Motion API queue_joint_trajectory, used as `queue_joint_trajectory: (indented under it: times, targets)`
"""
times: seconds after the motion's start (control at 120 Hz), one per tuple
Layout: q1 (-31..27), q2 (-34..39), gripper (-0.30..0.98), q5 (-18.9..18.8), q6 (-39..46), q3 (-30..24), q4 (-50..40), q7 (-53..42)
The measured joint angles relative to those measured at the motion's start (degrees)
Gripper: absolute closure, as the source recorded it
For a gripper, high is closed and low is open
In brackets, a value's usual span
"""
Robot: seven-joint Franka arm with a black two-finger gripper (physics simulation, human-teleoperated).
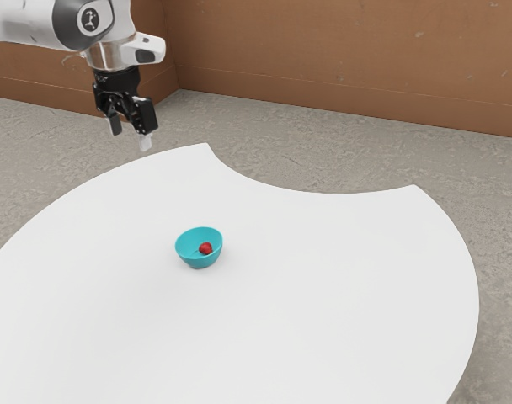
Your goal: Take strawberry from the bowl
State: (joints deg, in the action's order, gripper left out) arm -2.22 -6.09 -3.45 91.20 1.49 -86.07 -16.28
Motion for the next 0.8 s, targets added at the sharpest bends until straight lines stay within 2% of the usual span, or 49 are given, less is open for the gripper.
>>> queue_joint_trajectory:
  times: [0.417,0.65,0.8]
  targets:
    - [-0.1,-3.2,0.00,-0.4,0.6,-0.1,-0.4,-1.9]
    - [-1.2,-6.1,0.00,-3.1,1.5,-0.2,-2.9,-14.3]
    - [-0.9,-8.1,0.00,-3.6,7.3,-1.2,-6.2,-27.8]
